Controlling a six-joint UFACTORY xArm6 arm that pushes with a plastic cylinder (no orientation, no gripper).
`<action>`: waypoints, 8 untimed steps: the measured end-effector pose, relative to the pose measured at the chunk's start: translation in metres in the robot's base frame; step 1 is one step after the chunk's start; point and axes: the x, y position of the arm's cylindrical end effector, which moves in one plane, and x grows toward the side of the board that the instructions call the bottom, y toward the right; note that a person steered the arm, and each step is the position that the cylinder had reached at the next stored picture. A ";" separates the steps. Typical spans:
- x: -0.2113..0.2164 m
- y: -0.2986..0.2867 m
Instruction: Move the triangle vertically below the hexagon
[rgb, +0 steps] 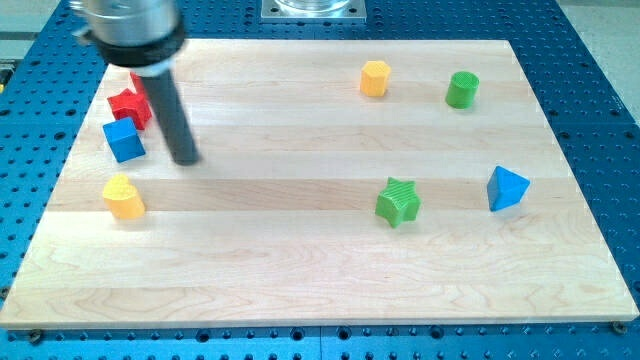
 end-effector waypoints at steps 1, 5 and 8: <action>-0.005 0.105; 0.071 0.435; 0.059 0.291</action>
